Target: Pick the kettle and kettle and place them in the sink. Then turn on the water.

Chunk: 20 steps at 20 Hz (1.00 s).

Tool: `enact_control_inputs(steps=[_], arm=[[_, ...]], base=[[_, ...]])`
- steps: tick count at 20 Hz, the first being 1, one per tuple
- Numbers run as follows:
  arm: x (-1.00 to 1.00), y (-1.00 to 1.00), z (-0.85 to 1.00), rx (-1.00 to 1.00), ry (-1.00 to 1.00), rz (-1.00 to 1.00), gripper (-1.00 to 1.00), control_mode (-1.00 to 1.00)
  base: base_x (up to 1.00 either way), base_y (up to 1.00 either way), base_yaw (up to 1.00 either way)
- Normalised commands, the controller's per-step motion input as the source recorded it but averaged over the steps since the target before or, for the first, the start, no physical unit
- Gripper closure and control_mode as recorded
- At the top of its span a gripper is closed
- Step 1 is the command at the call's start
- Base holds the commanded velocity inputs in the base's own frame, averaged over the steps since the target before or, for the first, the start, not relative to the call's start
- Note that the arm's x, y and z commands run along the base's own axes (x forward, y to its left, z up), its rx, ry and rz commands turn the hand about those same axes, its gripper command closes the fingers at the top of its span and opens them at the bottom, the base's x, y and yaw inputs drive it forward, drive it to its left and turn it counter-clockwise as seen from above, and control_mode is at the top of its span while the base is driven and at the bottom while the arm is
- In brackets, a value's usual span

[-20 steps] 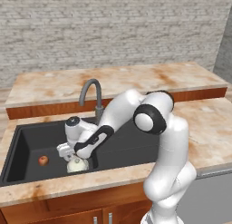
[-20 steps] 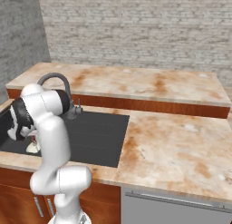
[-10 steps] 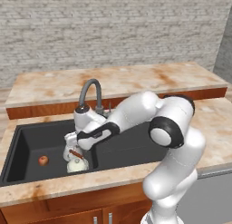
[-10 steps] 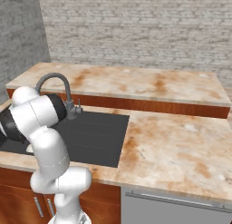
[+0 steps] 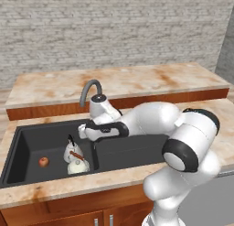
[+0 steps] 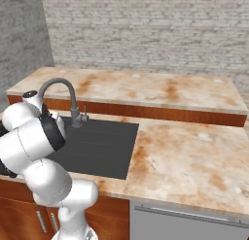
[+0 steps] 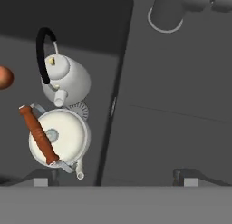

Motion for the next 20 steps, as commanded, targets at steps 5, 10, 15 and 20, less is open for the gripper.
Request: enact_control_inputs(steps=[5, 10, 15, 20], arm=[[-0.06, -0.68, 0.15, 0.05, -0.09, 0.0, -1.0, -1.0], [-0.06, -0.66, 0.15, 0.07, -0.17, 0.0, -1.0, -1.0], [0.0, -0.58, 0.17, 0.07, -0.22, 0.0, -1.0, -1.0], [0.0, -0.39, 0.26, 0.06, -0.22, 0.0, -1.0, -1.0]], base=[[0.0, 0.0, 0.0], [0.0, 0.0, 0.0], [0.0, 0.0, 0.0], [0.0, 0.0, 0.0]])
